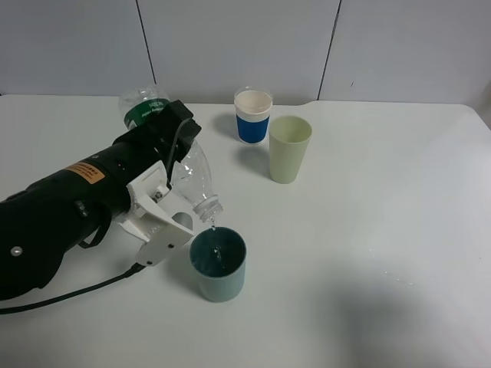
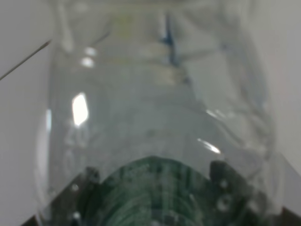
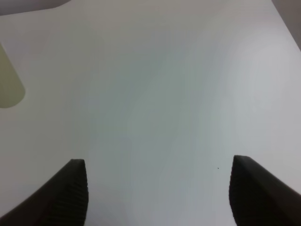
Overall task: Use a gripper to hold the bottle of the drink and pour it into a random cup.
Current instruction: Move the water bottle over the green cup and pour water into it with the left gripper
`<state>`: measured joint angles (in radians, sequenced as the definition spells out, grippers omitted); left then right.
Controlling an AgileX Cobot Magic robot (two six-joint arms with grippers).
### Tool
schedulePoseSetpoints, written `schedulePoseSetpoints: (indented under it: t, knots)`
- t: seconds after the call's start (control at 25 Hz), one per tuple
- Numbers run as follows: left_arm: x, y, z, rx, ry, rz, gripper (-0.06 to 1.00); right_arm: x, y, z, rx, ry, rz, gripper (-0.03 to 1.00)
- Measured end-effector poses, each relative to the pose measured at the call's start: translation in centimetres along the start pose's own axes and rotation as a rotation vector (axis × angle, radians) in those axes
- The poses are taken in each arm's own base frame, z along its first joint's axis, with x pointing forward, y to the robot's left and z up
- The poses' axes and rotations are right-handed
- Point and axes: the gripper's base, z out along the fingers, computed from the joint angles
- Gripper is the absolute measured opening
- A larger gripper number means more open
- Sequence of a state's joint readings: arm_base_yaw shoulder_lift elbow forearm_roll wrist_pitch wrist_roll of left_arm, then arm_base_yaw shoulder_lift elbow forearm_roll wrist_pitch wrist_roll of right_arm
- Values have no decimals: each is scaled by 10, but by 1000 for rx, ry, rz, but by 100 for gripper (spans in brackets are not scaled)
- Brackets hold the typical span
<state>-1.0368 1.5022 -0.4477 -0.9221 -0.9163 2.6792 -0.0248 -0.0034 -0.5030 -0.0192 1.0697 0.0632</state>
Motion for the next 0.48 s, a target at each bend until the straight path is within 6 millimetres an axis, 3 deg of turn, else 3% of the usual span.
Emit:
schedulePoseSetpoints:
  t: [0.48]
  knots:
    - [0,3,0,-36,-5,19,50,0,0,0,0,0,0,63]
